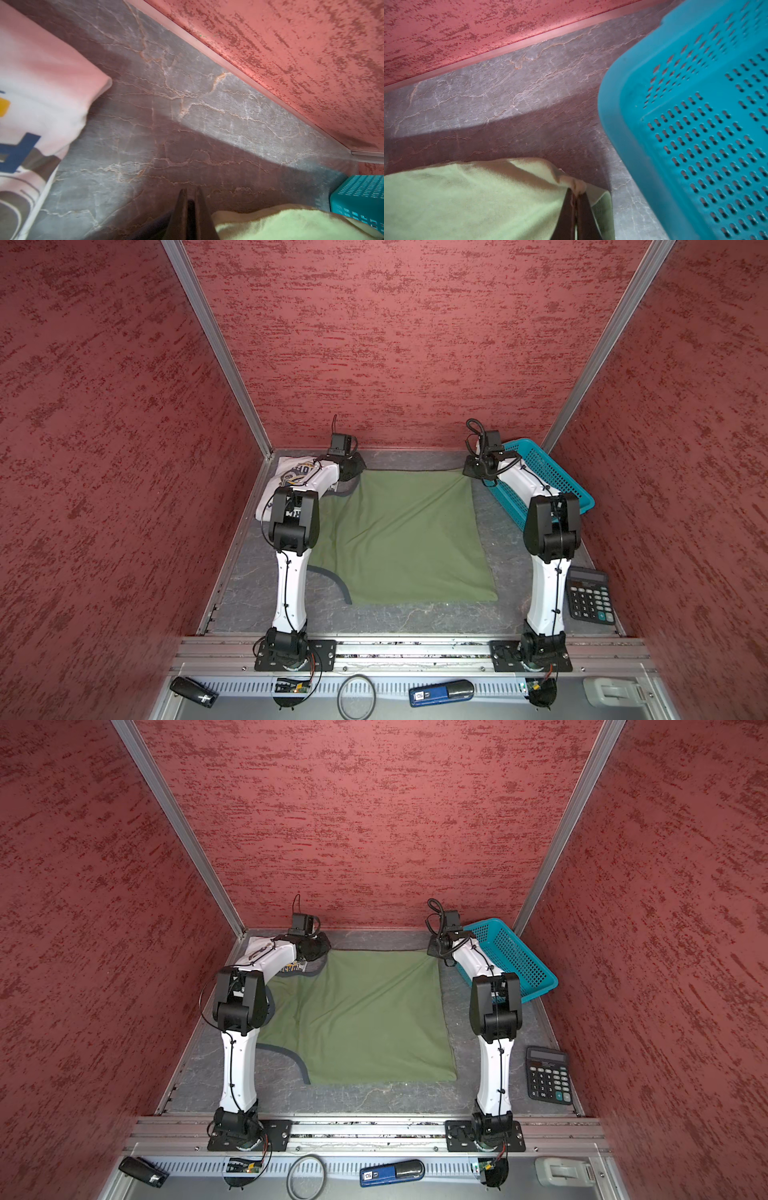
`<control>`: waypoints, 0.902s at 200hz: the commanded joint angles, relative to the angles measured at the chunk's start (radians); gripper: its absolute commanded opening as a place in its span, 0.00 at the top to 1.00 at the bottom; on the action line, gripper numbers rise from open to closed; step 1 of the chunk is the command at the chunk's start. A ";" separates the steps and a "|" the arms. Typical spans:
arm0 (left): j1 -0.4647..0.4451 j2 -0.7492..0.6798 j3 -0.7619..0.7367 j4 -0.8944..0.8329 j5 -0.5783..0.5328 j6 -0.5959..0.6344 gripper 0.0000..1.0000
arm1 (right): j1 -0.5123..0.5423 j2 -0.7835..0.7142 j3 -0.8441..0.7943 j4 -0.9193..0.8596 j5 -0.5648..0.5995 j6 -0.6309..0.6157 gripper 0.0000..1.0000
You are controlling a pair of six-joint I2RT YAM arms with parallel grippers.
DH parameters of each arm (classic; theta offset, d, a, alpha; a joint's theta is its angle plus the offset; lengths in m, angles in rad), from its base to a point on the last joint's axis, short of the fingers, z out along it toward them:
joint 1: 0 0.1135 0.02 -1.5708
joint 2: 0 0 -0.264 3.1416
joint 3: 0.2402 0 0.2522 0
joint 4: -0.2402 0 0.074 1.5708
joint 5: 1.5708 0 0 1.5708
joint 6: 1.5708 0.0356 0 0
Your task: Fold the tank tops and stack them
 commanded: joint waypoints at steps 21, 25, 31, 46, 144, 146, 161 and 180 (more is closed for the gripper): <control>-0.009 -0.129 -0.099 0.043 0.022 0.061 1.00 | -0.007 -0.107 -0.131 0.078 -0.018 -0.018 1.00; -0.009 -0.144 -0.118 0.051 0.023 0.064 1.00 | -0.008 -0.120 -0.149 0.087 -0.026 -0.018 1.00; -0.011 -0.166 -0.146 0.064 0.024 0.070 1.00 | -0.007 -0.138 -0.175 0.103 -0.037 -0.016 1.00; -0.016 -0.225 -0.218 0.100 0.028 0.083 1.00 | -0.007 -0.181 -0.248 0.144 -0.065 -0.010 1.00; 0.013 -0.428 -0.499 0.235 0.064 0.089 1.00 | -0.008 -0.303 -0.424 0.257 -0.077 0.006 1.00; 0.015 -0.424 -0.489 0.232 0.065 0.090 1.00 | -0.007 -0.298 -0.418 0.257 -0.074 0.006 1.00; 0.017 -0.371 -0.397 0.195 0.073 0.106 1.00 | -0.018 -0.257 -0.357 0.252 -0.056 0.007 1.00; 0.016 -0.275 -0.255 0.133 0.075 0.130 1.00 | -0.030 -0.178 -0.253 0.220 -0.056 0.004 1.00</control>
